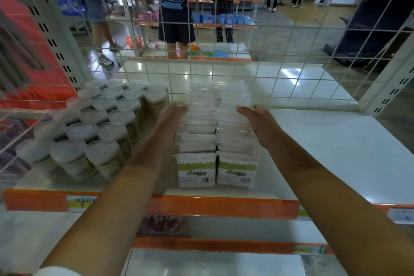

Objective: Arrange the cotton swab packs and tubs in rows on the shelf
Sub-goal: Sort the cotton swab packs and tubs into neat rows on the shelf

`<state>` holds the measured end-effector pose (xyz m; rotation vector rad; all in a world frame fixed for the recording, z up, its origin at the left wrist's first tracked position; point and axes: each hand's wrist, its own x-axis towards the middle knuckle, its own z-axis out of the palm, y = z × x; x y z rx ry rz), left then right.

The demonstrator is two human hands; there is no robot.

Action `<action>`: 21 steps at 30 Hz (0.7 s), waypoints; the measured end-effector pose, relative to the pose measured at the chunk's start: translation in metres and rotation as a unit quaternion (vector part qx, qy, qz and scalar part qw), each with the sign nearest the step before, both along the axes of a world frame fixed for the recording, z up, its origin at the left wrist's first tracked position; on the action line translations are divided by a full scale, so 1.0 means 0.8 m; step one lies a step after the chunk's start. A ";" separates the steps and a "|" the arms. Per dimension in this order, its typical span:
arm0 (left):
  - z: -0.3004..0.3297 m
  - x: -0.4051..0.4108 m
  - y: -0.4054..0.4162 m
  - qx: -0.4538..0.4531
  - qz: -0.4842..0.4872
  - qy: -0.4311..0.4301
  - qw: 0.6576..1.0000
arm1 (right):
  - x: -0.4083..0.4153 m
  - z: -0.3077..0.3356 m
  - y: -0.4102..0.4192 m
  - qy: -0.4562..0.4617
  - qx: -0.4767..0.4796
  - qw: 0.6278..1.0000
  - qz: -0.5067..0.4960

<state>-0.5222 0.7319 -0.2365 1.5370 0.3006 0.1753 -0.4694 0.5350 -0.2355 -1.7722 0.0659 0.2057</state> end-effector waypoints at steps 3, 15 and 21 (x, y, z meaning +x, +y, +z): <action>0.009 0.014 -0.003 0.002 0.009 0.051 0.999 | 0.012 0.004 0.007 0.033 0.021 0.999 -0.019; 0.012 0.030 -0.002 -0.011 0.014 0.104 0.994 | 0.028 0.007 0.010 0.069 0.010 0.998 -0.001; 0.021 0.046 0.000 0.026 0.012 0.115 0.993 | 0.052 0.005 0.011 0.075 0.021 0.997 -0.025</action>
